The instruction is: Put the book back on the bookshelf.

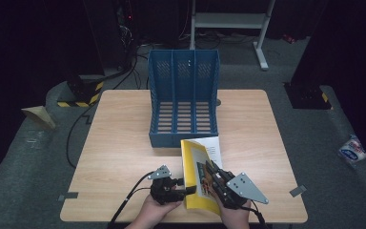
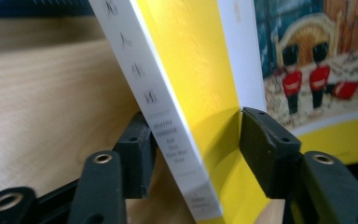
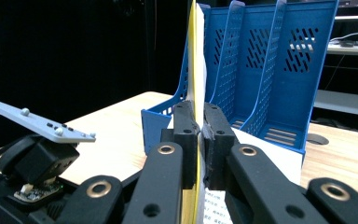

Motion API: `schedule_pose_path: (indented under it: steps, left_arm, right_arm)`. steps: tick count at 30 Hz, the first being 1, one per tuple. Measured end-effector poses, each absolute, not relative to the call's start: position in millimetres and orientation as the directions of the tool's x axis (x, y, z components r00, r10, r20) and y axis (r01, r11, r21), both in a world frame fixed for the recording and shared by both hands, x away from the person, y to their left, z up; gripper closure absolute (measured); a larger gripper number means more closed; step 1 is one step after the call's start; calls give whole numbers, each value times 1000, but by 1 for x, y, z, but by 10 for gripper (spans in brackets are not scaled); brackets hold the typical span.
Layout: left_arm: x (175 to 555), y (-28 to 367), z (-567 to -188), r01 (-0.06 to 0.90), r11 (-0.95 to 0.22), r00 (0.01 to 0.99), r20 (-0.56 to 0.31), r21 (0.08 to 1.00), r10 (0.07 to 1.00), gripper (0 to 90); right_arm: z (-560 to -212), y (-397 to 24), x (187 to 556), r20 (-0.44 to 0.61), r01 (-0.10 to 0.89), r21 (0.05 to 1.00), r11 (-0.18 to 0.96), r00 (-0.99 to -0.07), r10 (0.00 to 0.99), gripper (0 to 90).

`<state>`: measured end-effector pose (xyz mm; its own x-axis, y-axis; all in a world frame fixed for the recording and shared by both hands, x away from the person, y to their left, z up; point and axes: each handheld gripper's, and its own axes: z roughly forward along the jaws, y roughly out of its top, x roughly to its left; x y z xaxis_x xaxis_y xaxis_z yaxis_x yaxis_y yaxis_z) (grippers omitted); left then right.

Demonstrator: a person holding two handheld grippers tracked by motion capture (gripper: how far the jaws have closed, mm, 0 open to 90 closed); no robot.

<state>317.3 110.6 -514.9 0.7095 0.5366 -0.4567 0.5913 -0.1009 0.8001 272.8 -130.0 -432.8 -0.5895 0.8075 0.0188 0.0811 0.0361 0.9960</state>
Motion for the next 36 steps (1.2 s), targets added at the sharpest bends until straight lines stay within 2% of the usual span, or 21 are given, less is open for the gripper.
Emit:
schedule_pose_path:
  steps: [4,10,14,19,21,24,28,36]
  left_arm:
    - [328,117,-509,594,-34,680,-479,804,555,404]
    - [345,119,-501,573,-26,694,-468,819,548,393]
    - [353,119,-503,588,-22,696,-491,809,524,377]
    - [361,120,-505,614,-8,685,-528,789,502,311]
    - [362,120,-505,617,-4,689,-537,787,487,332]
    - [361,118,-504,591,-15,716,-516,806,470,449]
    - [361,115,-503,602,-12,710,-528,798,465,474]
    - [360,119,-497,607,-11,701,-529,795,478,582]
  right_arm:
    - [-434,-129,273,13,78,996,41,-592,806,858]
    - [-435,-130,274,16,78,996,37,-588,809,858]
    - [-436,-130,274,8,74,996,44,-588,809,858]
    - [-436,-130,275,10,75,996,42,-592,806,858]
    - [-436,-130,275,9,74,996,43,-592,806,858]
    - [-436,-130,275,9,75,996,44,-589,808,858]
    - [-436,-131,276,8,76,996,45,-586,810,858]
    - [-435,-134,275,4,64,997,42,-587,810,859]
